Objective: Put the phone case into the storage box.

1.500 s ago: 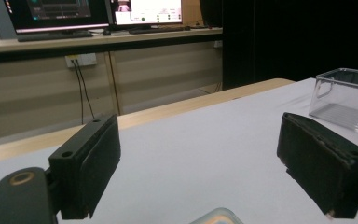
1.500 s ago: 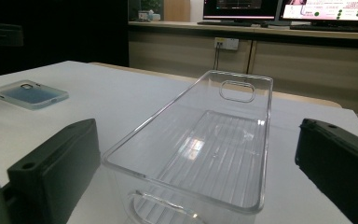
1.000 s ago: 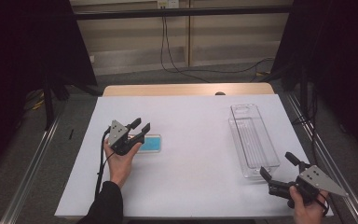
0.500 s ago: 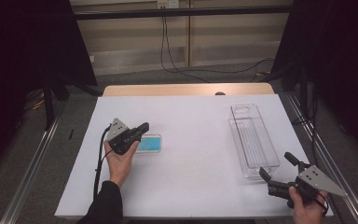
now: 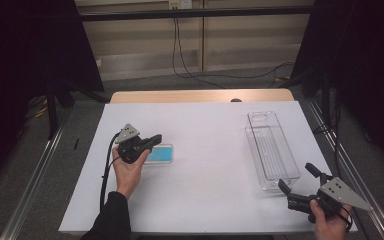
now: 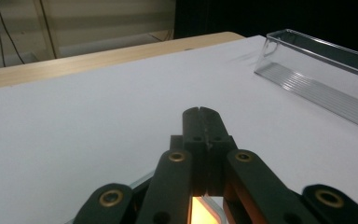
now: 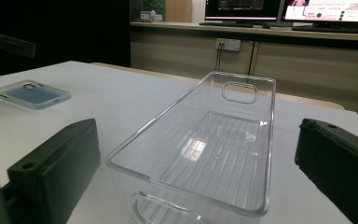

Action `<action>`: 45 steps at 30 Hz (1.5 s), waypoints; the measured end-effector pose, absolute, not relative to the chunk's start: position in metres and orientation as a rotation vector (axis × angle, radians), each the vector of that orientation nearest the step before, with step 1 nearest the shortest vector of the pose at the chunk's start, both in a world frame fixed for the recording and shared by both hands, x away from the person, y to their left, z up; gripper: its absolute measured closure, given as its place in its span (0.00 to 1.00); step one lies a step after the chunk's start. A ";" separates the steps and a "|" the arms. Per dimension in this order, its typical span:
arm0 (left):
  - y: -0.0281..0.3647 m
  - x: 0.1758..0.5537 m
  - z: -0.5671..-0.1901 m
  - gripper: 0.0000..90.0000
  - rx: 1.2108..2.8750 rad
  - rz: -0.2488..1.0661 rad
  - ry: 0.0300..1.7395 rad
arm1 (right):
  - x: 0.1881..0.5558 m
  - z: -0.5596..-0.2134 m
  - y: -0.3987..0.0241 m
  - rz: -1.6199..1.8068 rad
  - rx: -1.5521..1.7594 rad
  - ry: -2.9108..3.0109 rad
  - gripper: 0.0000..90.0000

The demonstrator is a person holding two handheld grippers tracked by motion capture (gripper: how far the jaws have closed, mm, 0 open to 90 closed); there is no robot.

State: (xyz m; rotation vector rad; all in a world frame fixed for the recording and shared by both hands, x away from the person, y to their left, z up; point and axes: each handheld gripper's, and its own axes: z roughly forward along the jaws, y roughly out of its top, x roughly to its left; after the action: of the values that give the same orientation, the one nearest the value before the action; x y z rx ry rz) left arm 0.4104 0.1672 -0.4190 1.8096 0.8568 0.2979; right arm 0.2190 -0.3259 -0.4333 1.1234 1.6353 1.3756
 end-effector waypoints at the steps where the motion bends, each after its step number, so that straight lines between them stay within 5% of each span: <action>1: 0.166 0.410 -0.419 1.00 1.824 0.292 0.869 | 0.219 -0.433 -0.326 1.376 1.122 1.634 0.00; 22: 0.152 0.432 -0.420 1.00 2.087 0.188 0.990 | 0.219 -0.433 -0.325 1.369 1.109 1.642 0.00; 45: 0.134 0.470 -0.432 1.00 2.128 0.183 1.147 | 0.219 -0.433 -0.325 1.369 1.117 1.640 0.00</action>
State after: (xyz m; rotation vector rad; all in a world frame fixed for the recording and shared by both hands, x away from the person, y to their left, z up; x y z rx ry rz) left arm 0.4701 0.1344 -0.4325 2.1278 1.1475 0.1834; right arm 0.2190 -0.3247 -0.4334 1.1165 1.6397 1.3691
